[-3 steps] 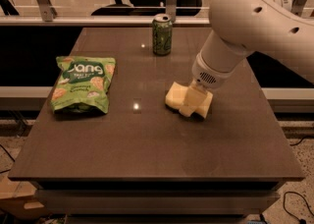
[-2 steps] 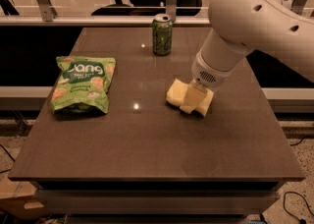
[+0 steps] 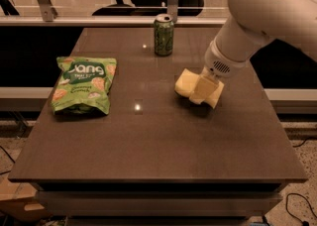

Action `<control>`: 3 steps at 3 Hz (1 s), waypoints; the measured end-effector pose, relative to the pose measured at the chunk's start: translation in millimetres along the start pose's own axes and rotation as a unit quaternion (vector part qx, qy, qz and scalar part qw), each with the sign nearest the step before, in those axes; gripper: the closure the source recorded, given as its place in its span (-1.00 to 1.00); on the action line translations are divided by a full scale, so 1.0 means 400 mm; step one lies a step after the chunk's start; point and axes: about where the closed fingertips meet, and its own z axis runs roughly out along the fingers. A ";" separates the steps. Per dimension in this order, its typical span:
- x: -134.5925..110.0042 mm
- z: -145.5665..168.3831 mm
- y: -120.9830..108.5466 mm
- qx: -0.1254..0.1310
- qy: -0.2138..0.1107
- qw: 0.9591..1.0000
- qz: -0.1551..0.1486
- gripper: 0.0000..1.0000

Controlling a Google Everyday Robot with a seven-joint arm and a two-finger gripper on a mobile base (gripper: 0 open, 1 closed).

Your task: Pick sponge

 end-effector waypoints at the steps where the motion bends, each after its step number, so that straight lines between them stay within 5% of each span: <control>1: -0.008 -0.054 -0.032 0.014 -0.022 1.000 -0.005 1.00; 3: -0.037 -0.175 -0.073 0.047 -0.059 0.997 -0.020 1.00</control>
Offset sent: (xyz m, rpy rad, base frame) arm 0.0132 -0.0195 0.0819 0.0688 -0.1642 0.0266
